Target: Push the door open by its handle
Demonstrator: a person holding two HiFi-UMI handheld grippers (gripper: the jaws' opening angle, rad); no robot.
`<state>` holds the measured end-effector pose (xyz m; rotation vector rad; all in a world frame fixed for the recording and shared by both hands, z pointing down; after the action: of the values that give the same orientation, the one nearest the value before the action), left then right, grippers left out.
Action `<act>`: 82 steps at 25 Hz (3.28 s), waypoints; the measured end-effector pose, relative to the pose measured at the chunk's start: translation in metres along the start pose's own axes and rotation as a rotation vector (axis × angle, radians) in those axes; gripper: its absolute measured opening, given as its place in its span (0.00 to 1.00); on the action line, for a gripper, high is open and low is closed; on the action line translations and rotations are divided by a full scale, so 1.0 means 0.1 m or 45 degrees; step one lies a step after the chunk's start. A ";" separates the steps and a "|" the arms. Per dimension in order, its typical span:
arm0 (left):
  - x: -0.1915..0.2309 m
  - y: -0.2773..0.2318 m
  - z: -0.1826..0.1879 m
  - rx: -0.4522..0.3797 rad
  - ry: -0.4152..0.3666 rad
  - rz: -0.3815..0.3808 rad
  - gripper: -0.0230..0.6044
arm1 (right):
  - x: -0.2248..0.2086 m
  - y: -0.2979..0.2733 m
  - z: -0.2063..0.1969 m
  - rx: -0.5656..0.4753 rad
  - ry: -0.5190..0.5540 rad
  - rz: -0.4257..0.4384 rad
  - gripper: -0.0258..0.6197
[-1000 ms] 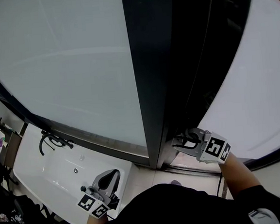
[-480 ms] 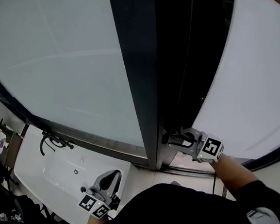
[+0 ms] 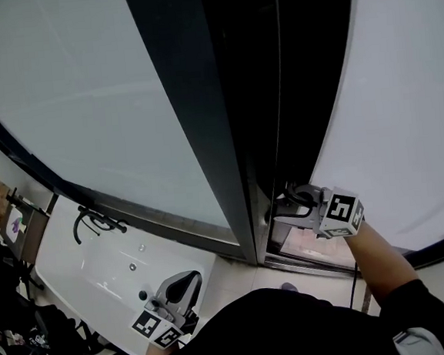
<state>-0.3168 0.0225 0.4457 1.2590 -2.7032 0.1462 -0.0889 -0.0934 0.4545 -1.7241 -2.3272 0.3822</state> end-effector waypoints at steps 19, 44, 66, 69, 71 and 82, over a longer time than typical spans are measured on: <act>-0.95 -1.45 -0.20 0.048 -0.104 -0.101 0.03 | -2.09 0.33 -0.18 0.176 -0.116 -0.322 0.29; -0.66 -4.58 0.07 0.012 -0.235 -0.271 0.03 | -5.73 2.66 -1.12 0.232 -0.423 -0.985 0.28; 1.00 -8.69 0.04 0.104 -0.189 -0.236 0.03 | -7.14 5.54 -2.15 0.222 -0.655 -1.451 0.30; 1.12 -9.07 0.04 0.097 -0.176 -0.335 0.03 | -7.15 5.79 -2.27 0.243 -0.700 -1.506 0.30; 1.21 -9.27 0.07 0.079 -0.183 -0.414 0.03 | -7.18 5.91 -2.30 0.246 -0.728 -1.528 0.30; 2.19 -9.61 0.01 0.082 -0.129 -0.611 0.03 | -6.64 6.23 -2.46 -0.327 -0.817 -1.768 0.40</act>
<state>0.2810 -0.7589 0.5060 1.9349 -2.3997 0.1128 0.7435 -0.5366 0.4637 0.3535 -3.3802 0.3523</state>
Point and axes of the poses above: the fingertips, and each gripper's own axes: y backward along the fingers, x to its left, z out of its top, the point moved 2 cm from there along y, backward along the fingers, and after that the axes turned 4 degrees about -y, right-handed, at the moved point
